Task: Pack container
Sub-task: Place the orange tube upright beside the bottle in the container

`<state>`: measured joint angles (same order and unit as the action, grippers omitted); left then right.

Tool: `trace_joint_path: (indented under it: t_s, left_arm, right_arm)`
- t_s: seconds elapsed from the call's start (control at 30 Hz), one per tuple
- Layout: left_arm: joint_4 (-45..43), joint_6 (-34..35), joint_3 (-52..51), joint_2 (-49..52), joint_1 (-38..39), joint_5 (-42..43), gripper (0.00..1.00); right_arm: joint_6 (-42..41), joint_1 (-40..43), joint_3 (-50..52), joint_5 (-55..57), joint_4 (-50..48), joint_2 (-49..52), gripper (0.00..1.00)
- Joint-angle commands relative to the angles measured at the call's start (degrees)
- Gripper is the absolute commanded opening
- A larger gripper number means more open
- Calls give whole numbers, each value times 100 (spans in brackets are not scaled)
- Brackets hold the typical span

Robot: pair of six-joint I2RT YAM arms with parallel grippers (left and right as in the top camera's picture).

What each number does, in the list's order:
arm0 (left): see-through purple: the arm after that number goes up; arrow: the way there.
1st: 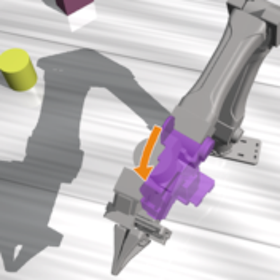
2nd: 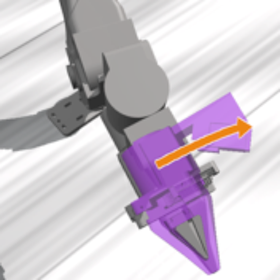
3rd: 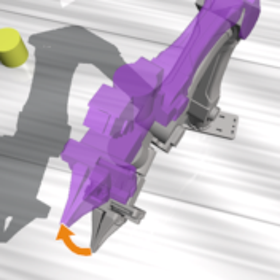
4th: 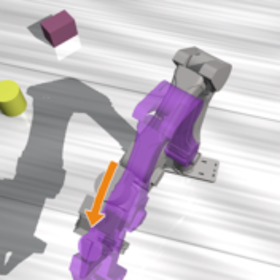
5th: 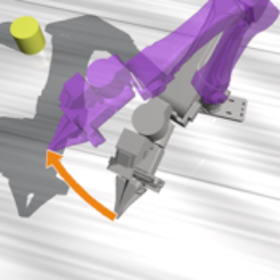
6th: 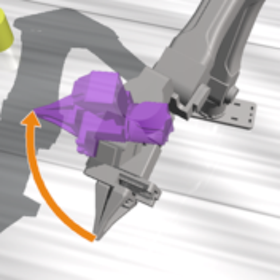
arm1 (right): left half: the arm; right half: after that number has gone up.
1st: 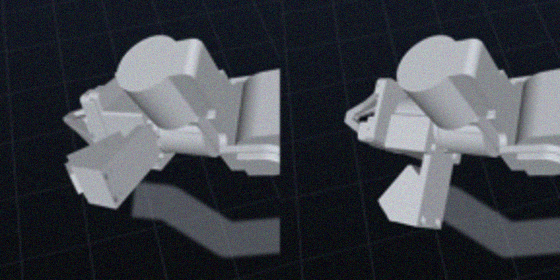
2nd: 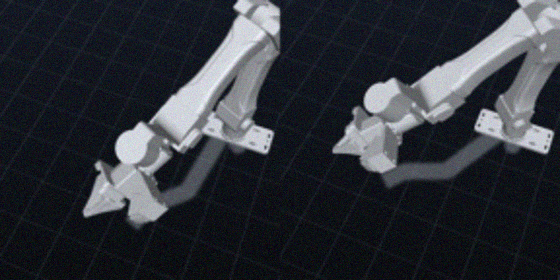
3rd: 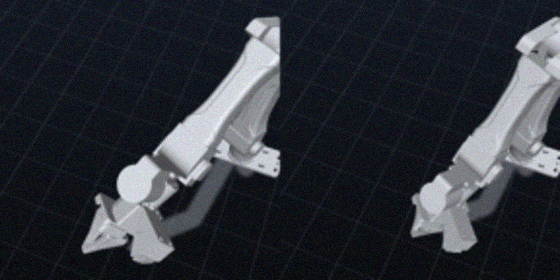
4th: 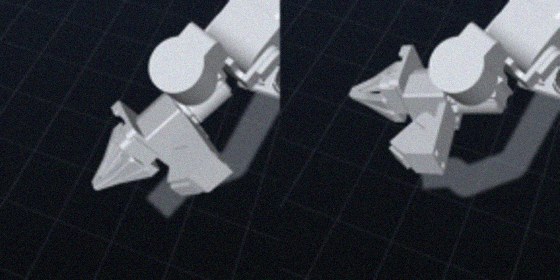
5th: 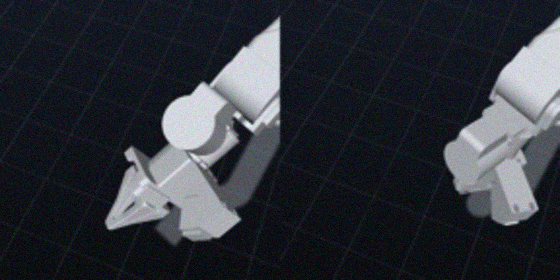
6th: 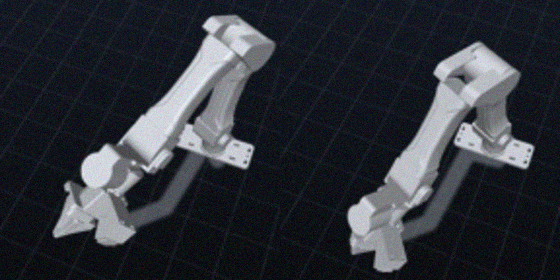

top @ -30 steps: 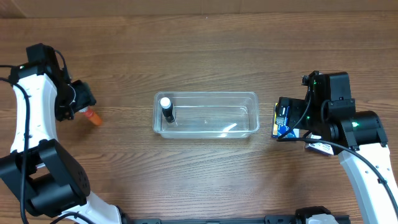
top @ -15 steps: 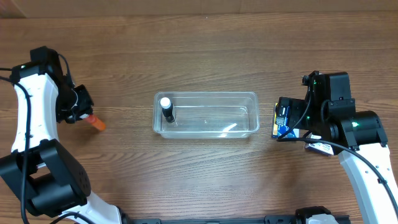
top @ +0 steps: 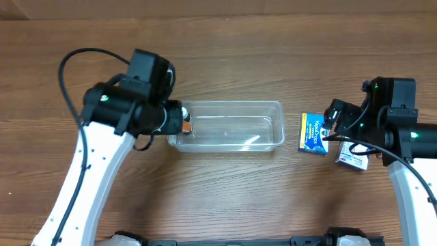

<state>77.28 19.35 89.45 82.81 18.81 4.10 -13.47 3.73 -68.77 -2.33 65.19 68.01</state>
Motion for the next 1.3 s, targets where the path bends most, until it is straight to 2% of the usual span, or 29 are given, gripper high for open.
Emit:
trace_joint_path:
  t_s: [0.0,0.27,0.73,0.77,0.83,0.9,1.17,1.27]
  left_arm:
    - [-122,190,-85,625,50,-146,4]
    - [-192,190,-87,1827,52,-407,4]
    - [-474,210,-514,1921,83,-409,5]
    - [-472,210,-514,1921,83,-409,8]
    - [-466,210,-514,1921,83,-404,29]
    - [-468,210,-514,1919,83,-404,44]
    - [-468,208,-514,1919,83,-407,51]
    - [-459,9,-295,1856,83,-413,57]
  right_arm:
    - [-26,15,-142,-39,-28,-13,100]
    - [-26,15,-142,-39,-28,-11,100]
    - [-26,15,-142,-39,-28,-11,100]
    - [-24,15,-142,-39,-28,-11,100]
    - [-26,15,-142,-39,-28,-11,100]
    - [-24,15,-142,-39,-28,-11,100]
    - [-24,15,-142,-37,-28,-11,100]
    - [-24,15,-142,-37,-28,-11,100]
